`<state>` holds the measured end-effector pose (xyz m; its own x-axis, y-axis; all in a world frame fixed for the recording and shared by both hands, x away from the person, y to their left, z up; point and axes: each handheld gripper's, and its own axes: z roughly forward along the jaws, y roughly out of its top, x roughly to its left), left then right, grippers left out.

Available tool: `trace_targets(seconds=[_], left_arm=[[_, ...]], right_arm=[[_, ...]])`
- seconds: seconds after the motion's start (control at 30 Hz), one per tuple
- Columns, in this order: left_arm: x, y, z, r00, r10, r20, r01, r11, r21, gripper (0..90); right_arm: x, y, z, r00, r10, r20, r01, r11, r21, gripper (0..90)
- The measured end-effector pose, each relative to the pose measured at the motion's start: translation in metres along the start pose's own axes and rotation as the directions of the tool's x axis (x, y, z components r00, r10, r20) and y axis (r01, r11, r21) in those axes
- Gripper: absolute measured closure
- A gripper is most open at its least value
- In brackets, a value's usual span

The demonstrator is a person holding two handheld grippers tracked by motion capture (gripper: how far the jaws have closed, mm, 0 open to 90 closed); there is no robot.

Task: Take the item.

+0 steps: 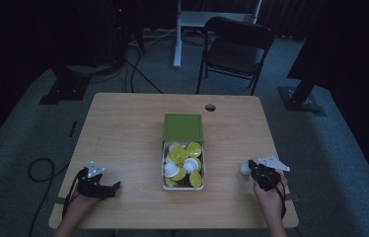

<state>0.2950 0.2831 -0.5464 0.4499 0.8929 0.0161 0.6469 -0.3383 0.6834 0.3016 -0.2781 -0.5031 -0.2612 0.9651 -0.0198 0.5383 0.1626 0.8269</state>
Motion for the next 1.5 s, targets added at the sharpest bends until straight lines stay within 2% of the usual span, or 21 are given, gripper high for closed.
trace_targets(seconds=[0.3, 0.5, 0.67, 0.8, 0.9, 1.03, 1.13, 1.17, 1.33, 1.5], left_arm=[[0.0, 0.0, 0.0, 1.0, 0.0, 0.0, 0.0, 1.0, 0.0, 0.5], [0.0, 0.0, 0.0, 1.0, 0.0, 0.0, 0.0, 1.0, 0.0, 0.6], [0.0, 0.0, 0.0, 1.0, 0.0, 0.0, 0.0, 1.0, 0.0, 0.6], [0.0, 0.0, 0.0, 1.0, 0.0, 0.0, 0.0, 1.0, 0.0, 0.5], [0.0, 0.0, 0.0, 1.0, 0.0, 0.0, 0.0, 1.0, 0.0, 0.6], [0.0, 0.0, 0.0, 1.0, 0.0, 0.0, 0.0, 1.0, -0.001, 0.6], [0.0, 0.0, 0.0, 1.0, 0.0, 0.0, 0.0, 1.0, 0.0, 0.6], [0.0, 0.0, 0.0, 1.0, 0.0, 0.0, 0.0, 1.0, 0.0, 0.6], [0.0, 0.0, 0.0, 1.0, 0.0, 0.0, 0.0, 1.0, 0.0, 0.6], [0.0, 0.0, 0.0, 1.0, 0.0, 0.0, 0.0, 1.0, 0.0, 0.6]], right_arm=[[-0.001, -0.006, 0.002, 1.0, -0.001, 0.004, 0.001, 0.9997, 0.023, 90.0], [-0.002, -0.007, 0.002, 0.9999, 0.012, -0.006, -0.012, 0.9997, 0.019, 88.5], [-0.003, -0.008, 0.002, 0.999, 0.043, -0.014, -0.042, 0.9988, 0.026, 76.9], [-0.003, -0.006, 0.002, 0.9983, 0.057, -0.012, -0.057, 0.9983, 0.008, 66.9], [-0.003, -0.003, 0.001, 0.997, 0.072, -0.028, -0.072, 0.9974, -0.001, 59.8], [-0.001, 0.001, 0.002, 0.9939, 0.099, -0.048, -0.099, 0.9951, 0.001, 45.3], [0.002, 0.003, 0.003, 0.9939, 0.098, -0.049, -0.099, 0.9951, -0.003, 37.5], [0.003, 0.004, 0.004, 0.9941, 0.094, -0.054, -0.094, 0.9955, 0.0, 38.8], [0.011, 0.009, 0.003, 0.9911, 0.077, -0.108, -0.078, 0.997, -0.002, 32.9], [0.023, 0.012, 0.003, 0.9865, 0.032, -0.161, -0.035, 0.9993, -0.015, 24.3]])
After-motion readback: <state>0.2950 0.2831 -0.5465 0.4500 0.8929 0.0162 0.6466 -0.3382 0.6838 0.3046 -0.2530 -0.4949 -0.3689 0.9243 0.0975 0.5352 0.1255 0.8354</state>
